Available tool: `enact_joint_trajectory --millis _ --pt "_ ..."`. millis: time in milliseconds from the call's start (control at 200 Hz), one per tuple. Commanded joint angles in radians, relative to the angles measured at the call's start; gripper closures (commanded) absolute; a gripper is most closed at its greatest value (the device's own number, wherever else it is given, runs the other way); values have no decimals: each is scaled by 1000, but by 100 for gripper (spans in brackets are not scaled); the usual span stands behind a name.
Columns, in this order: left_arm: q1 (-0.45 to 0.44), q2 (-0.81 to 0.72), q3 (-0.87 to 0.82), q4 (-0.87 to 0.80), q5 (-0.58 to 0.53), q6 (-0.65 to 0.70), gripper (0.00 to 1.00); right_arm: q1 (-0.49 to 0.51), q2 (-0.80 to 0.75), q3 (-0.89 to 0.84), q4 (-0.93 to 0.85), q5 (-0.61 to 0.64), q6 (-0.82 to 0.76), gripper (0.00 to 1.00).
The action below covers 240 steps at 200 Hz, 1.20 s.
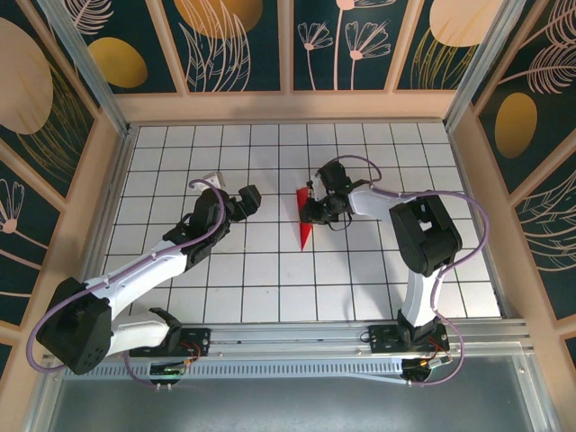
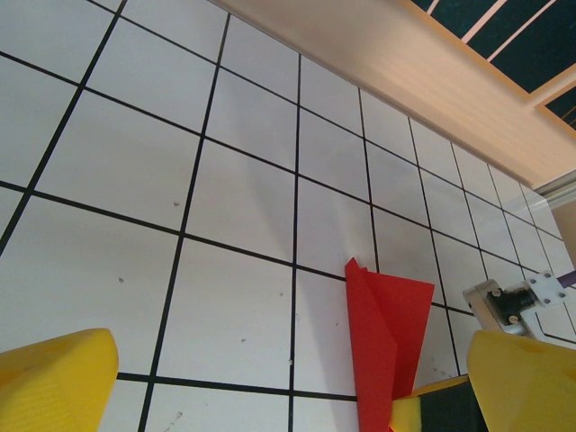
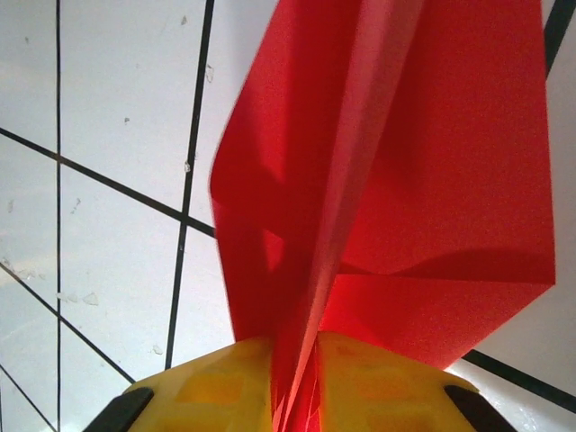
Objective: Fold a paper plane with a square sheet of paper (fold left side to right side)
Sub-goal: Pick up the paper plane at the center of the table.
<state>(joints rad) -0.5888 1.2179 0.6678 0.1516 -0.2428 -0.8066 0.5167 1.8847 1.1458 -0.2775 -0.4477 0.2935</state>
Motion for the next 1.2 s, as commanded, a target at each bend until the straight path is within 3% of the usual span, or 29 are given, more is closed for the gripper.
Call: enact_joint_trajectory --millis 0,671,801,901,1196 --pt "6 -5 20 -20 -5 -7 1 15 22 32 -45 34 -2 82" --pt "6 -11 17 -26 -16 -2 1 57 69 61 -60 61 105 85" --pt "6 -12 16 -29 -19 -3 1 63 70 77 -75 65 119 93" --pt "7 -17 13 -32 -23 0 1 60 48 103 -120 107 112 98" --pt "6 -21 10 -39 -33 6 1 36 56 283 -423 339 -6 100"
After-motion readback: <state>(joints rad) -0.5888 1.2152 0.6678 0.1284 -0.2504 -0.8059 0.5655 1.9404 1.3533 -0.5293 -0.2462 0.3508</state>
